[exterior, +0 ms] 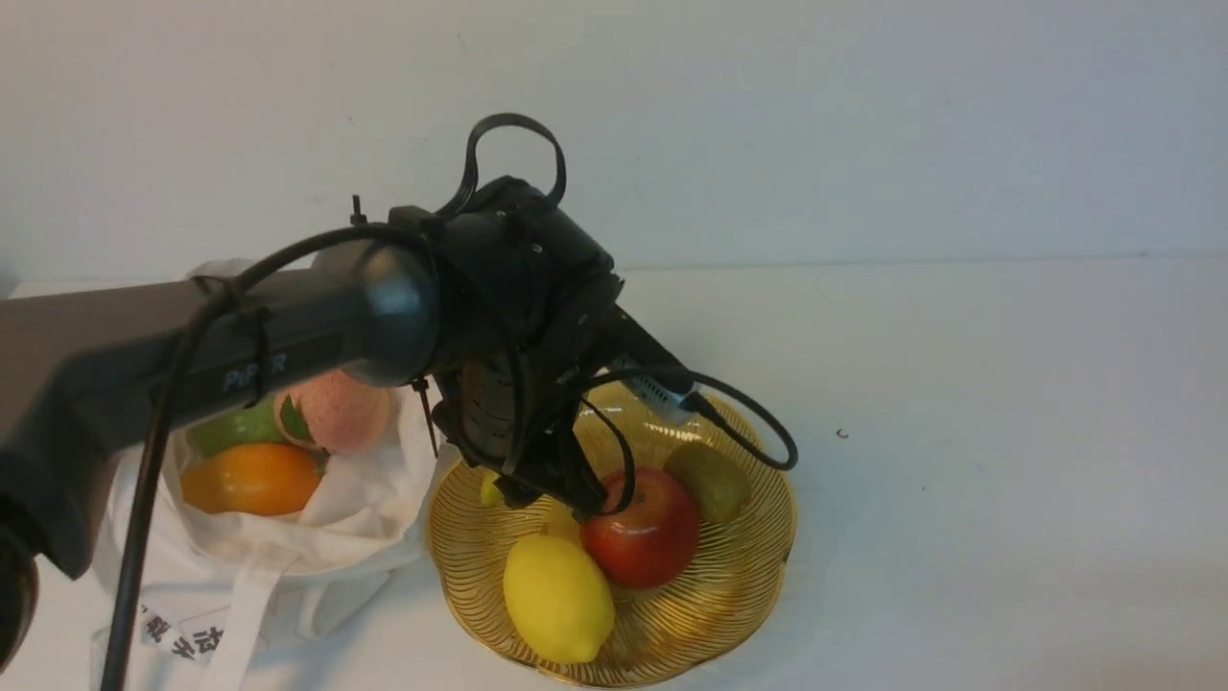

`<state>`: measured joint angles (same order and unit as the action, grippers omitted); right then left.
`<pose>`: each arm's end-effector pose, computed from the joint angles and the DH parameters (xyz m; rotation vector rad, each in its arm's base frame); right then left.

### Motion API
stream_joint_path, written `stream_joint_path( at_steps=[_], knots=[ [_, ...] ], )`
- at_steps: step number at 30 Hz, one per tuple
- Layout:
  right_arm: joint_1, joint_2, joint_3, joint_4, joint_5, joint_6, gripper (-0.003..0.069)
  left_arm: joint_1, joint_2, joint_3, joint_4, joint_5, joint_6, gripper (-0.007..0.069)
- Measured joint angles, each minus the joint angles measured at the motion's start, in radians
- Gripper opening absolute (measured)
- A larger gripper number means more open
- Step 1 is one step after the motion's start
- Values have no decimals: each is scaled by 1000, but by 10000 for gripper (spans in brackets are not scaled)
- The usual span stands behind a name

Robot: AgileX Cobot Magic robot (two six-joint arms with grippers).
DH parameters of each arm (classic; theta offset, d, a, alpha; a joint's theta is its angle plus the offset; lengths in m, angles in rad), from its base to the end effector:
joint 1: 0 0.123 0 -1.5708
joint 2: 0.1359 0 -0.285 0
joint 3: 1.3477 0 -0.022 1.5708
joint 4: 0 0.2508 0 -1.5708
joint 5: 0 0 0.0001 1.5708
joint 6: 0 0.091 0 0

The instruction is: Take the fruit out of the cloth bag on the white table and place them on a plate.

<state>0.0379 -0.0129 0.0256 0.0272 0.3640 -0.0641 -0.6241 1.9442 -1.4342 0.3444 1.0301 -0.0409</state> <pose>0.0527 0.0029 0.1725 -0.0779 1.8585 0.0085 0.3312 -0.2060 0.2028 1.0579 2.7101 0.3673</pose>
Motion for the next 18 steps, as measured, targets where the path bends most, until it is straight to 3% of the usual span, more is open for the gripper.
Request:
stream_joint_path(
  at_steps=[3, 10, 15, 18],
  knots=[
    [0, 0, 0, 0, 0, 0, -15, -9, 0, -1, 5, -3, -1, 478],
    [0, 0, 0, 0, 0, 0, -15, -29, -13, -6, 37, 37, -25, 645],
    [0, 0, 0, 0, 0, 0, -15, -39, -42, -66, 52, 145, -57, 619],
    [0, 0, 0, 0, 0, 0, -15, -42, -75, -124, 67, 175, -62, 499]
  ],
)
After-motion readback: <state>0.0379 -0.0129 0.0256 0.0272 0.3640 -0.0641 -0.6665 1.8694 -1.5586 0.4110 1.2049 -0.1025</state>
